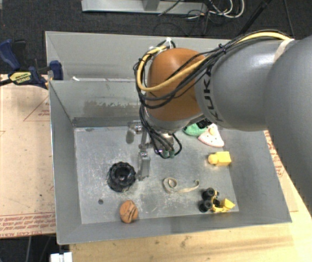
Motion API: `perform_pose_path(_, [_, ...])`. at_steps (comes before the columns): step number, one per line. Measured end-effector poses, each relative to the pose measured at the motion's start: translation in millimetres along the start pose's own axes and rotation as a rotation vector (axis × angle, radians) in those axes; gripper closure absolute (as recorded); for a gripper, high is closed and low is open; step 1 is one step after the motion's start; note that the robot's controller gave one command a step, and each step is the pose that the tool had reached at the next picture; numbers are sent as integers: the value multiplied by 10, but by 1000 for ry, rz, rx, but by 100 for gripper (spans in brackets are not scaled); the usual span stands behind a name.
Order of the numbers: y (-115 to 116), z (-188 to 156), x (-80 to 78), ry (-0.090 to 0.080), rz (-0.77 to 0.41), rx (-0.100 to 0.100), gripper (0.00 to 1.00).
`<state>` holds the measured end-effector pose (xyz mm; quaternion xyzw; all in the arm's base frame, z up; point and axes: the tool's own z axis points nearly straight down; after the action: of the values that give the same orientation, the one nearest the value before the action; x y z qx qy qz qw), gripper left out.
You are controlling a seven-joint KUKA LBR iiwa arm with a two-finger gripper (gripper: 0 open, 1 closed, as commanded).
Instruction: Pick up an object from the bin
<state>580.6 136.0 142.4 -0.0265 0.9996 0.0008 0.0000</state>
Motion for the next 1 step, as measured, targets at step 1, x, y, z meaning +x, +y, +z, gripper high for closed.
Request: perform_pose_path(1, [118, 157, 321, -4, 43, 0, 0])
